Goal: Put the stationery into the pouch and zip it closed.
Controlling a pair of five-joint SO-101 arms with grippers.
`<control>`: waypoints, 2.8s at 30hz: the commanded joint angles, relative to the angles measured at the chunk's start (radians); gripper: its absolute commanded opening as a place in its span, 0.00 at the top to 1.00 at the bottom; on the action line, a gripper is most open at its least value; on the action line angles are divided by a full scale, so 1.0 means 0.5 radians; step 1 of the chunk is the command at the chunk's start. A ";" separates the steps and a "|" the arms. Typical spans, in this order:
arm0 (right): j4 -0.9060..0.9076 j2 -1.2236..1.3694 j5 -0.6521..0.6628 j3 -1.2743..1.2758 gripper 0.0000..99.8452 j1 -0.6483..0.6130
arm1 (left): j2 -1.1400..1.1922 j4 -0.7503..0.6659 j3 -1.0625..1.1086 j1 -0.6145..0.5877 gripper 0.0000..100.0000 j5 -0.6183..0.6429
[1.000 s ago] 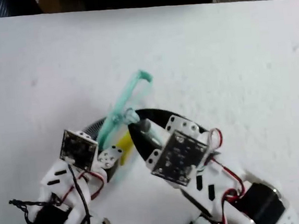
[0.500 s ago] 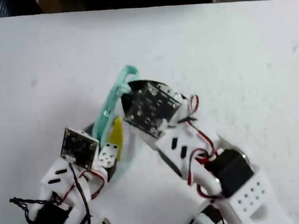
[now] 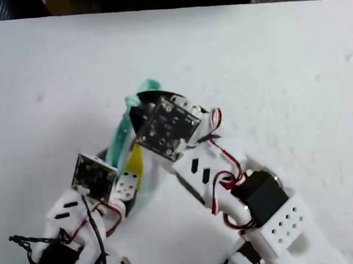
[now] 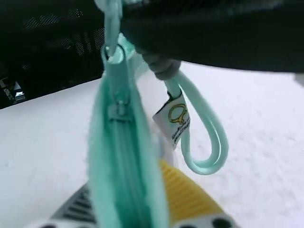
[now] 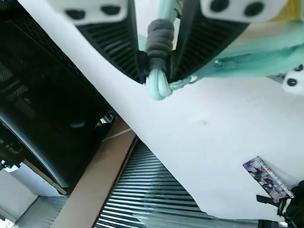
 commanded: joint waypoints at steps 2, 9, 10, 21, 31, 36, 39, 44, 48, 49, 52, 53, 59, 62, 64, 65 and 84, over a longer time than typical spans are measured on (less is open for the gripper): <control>-0.075 0.005 0.034 -0.104 0.98 0.195 | -0.238 0.144 -0.110 -0.020 0.98 -0.049; -0.210 0.216 0.028 -0.120 0.98 0.342 | -0.229 0.292 -0.181 0.130 0.98 -0.064; -0.232 0.250 0.025 -0.120 0.98 0.358 | -0.229 0.301 -0.181 0.146 0.98 -0.068; -0.296 0.364 0.021 -0.107 0.98 0.496 | -0.226 0.288 -0.181 0.137 0.98 -0.107; 0.354 -0.020 0.018 -0.101 0.98 0.075 | -0.226 0.236 -0.279 0.137 0.80 -0.098; 0.388 -0.054 0.018 0.025 0.98 0.011 | -0.226 0.316 -0.384 0.137 0.76 -0.006; 0.382 -0.054 0.018 0.064 0.98 0.008 | -0.226 0.436 -0.525 0.137 0.76 0.006; 0.379 -0.057 -0.083 0.043 0.98 -0.005 | -0.226 0.454 -0.546 0.133 0.76 -0.003; 0.385 -0.060 -0.107 0.025 0.98 0.002 | -0.226 0.442 -0.562 0.038 0.87 -0.006; 0.385 -0.075 -0.107 0.025 0.98 0.005 | -0.226 0.430 -0.562 0.005 0.91 -0.006; 0.382 -0.167 -0.107 0.025 0.98 -0.005 | -0.226 0.427 -0.565 -0.054 0.97 -0.006; 0.370 -0.210 -0.107 0.021 0.98 -0.005 | -0.226 0.430 -0.568 -0.054 0.96 -0.006; 0.029 -0.278 -0.107 0.025 0.98 -0.026 | -0.226 0.430 -0.571 -0.041 0.98 -0.006; -0.097 -0.130 -0.107 0.021 0.98 -0.020 | -0.226 0.442 -0.562 -0.041 0.98 -0.061; -0.100 -0.008 -0.107 -0.025 0.98 -0.014 | -0.226 0.445 -0.559 -0.041 0.98 -0.101; -0.100 0.051 -0.107 -0.058 0.98 -0.011 | -0.226 0.457 -0.559 -0.041 0.98 -0.110; -0.232 0.591 -0.107 -0.279 0.98 0.557 | -0.226 0.525 -0.574 -0.041 0.98 -0.120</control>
